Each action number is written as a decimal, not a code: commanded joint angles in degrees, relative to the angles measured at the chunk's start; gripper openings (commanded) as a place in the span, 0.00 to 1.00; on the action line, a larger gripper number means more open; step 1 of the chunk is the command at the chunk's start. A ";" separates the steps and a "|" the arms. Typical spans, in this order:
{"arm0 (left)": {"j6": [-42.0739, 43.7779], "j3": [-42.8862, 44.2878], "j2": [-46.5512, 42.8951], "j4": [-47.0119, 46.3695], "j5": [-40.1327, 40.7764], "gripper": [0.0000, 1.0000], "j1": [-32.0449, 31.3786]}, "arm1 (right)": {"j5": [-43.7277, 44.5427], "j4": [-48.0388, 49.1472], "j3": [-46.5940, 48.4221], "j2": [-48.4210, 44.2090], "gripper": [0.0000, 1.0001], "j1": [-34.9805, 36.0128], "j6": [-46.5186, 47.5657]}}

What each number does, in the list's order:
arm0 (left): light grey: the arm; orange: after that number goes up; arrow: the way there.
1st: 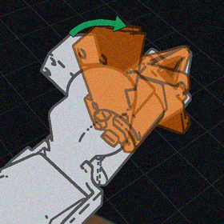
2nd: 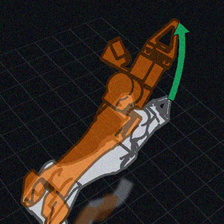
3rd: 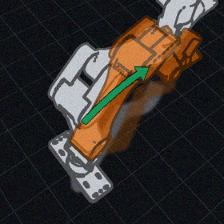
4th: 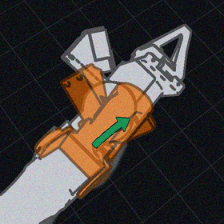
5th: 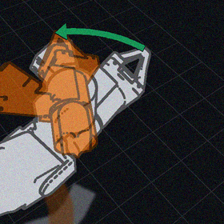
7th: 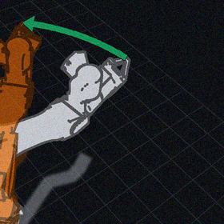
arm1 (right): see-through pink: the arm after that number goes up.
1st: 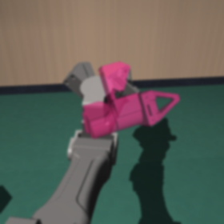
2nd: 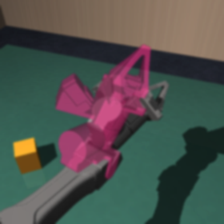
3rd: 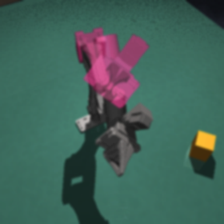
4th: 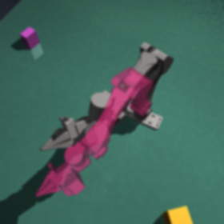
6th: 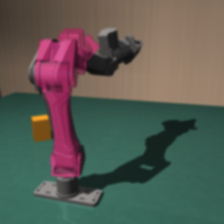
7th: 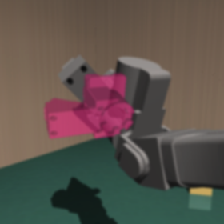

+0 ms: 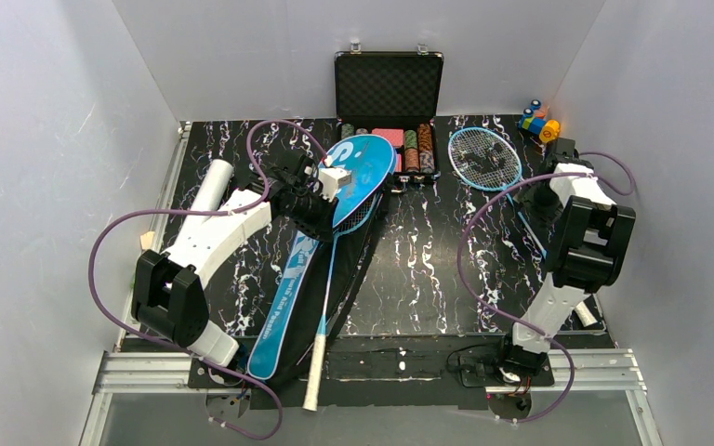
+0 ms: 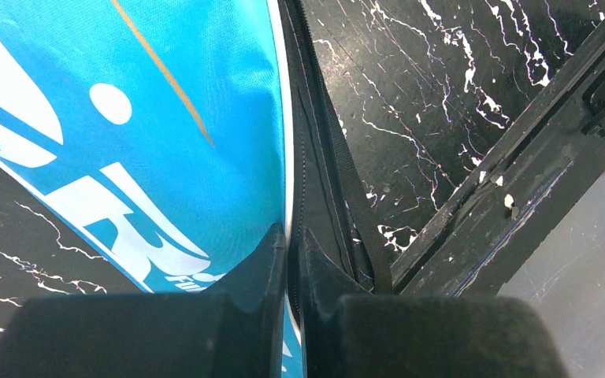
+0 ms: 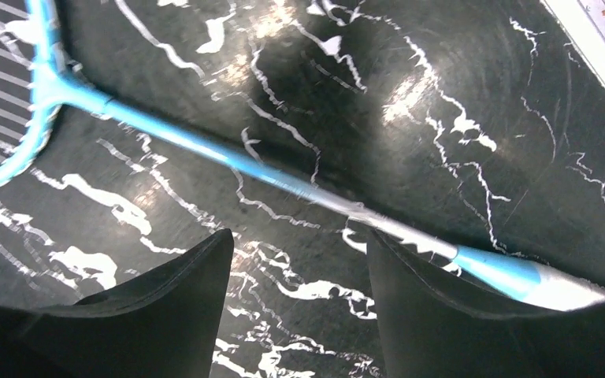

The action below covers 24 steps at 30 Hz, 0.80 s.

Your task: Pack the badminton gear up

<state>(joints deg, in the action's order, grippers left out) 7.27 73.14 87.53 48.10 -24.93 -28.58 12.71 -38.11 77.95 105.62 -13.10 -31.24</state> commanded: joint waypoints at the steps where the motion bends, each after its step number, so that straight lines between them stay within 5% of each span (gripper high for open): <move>1: -0.27 2.23 -2.82 0.68 -1.28 0.00 0.28 | -1.79 -1.37 2.98 3.41 0.70 -1.21 1.21; 18: 0.13 2.43 -3.86 0.31 0.00 0.00 0.35 | -10.62 3.60 -8.59 -1.93 0.64 4.38 0.21; 24: -0.03 2.49 -4.52 0.98 -0.26 0.00 0.36 | -1.13 1.13 -4.24 -5.33 0.65 9.61 1.03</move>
<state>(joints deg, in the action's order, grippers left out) 7.05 73.60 87.09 48.84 -24.34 -28.53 5.37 -35.99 69.28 104.07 -4.91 -30.98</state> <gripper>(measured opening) 0.042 0.641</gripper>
